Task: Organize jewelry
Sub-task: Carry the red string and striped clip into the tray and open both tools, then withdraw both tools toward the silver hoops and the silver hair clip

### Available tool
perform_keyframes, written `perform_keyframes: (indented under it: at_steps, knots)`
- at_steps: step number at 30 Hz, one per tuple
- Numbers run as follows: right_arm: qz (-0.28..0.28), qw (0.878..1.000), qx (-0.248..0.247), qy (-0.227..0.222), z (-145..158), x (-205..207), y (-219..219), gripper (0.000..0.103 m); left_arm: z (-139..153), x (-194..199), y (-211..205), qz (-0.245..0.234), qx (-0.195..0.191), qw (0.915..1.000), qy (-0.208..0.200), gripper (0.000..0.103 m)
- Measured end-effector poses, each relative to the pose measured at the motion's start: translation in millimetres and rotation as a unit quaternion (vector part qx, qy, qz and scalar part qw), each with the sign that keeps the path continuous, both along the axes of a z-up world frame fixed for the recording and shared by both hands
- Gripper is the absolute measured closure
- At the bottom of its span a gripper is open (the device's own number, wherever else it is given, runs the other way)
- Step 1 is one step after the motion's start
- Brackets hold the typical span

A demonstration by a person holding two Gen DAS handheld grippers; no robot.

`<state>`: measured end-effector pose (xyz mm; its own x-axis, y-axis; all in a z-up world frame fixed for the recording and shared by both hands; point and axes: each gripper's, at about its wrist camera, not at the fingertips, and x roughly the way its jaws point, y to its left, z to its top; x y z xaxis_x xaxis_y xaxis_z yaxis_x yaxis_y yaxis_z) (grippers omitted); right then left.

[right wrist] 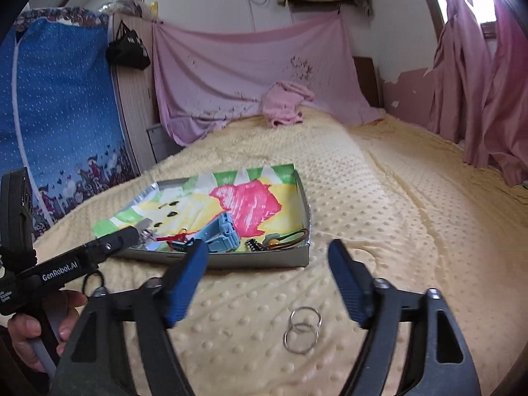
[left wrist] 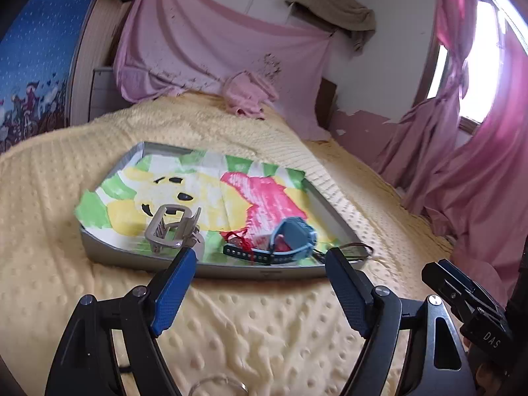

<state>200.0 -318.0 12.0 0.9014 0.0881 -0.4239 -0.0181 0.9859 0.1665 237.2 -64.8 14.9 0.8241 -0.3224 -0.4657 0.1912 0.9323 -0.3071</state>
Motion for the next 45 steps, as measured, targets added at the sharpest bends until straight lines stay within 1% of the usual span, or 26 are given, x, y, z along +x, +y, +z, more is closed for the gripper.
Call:
perform_keyframes:
  at_steps: [1, 2, 3, 4, 5, 6, 7, 12, 17, 21, 24, 29, 36, 45]
  knots:
    - [-0.003, 1.0, 0.002, -0.005, 3, -8, -1, 0.022, 3, -6, 1, 0.003, 0.002, 1.0, -0.004, 0.021]
    - [-0.005, 1.0, 0.005, -0.013, 5, -16, -1, 0.016, 6, -15, 3, 0.009, 0.003, 0.9999, -0.011, 0.015]
    - [-0.005, 1.0, 0.008, -0.018, 7, -23, -1, 0.012, 9, -21, 6, 0.013, 0.003, 0.9997, -0.018, 0.008]
    - [-0.005, 1.0, 0.011, -0.027, 9, -32, -2, 0.006, 13, -31, 8, 0.02, 0.003, 0.9993, -0.032, 0.005]
    - [-0.006, 0.999, 0.012, -0.033, 11, -39, -2, 0.005, 16, -41, 11, 0.027, 0.004, 0.9986, -0.045, 0.002]
    - [-0.009, 0.999, 0.012, -0.038, 13, -47, -1, 0.005, 18, -48, 13, 0.031, 0.004, 0.9978, -0.058, 0.0]
    - [-0.011, 0.999, 0.011, -0.043, 15, -55, 0, 0.005, 20, -58, 15, 0.037, 0.006, 0.9968, -0.071, 0.0]
    - [-0.02, 0.998, 0.021, -0.052, 17, -89, 2, 0.004, 25, -87, 20, 0.041, 0.03, 0.996, -0.073, 0.0]
    - [-0.029, 0.999, 0.019, -0.041, 10, -121, 5, 0.004, 16, -118, 26, 0.039, 0.054, 0.996, -0.059, 0.0]
    - [-0.03, 0.999, 0.017, -0.031, 2, -139, 8, 0.004, 6, -139, 33, 0.038, 0.065, 0.9962, -0.043, 0.0]
    - [-0.028, 0.999, 0.012, -0.022, -3, -150, 13, 0.004, 0, -151, 37, 0.042, 0.086, 0.9947, -0.038, 0.0]
    - [-0.026, 1.0, 0.008, -0.004, -15, -157, 17, 0.004, -11, -156, 45, 0.05, 0.087, 0.9948, -0.016, 0.0]
    - [-0.032, 0.999, 0.013, 0.021, -31, -157, 21, 0.004, -14, -156, 47, 0.049, 0.098, 0.9939, -0.012, 0.0]
    - [-0.044, 0.999, 0.01, 0.028, -28, -144, 20, 0.004, -15, -151, 44, 0.049, 0.098, 0.9939, -0.013, 0.0]
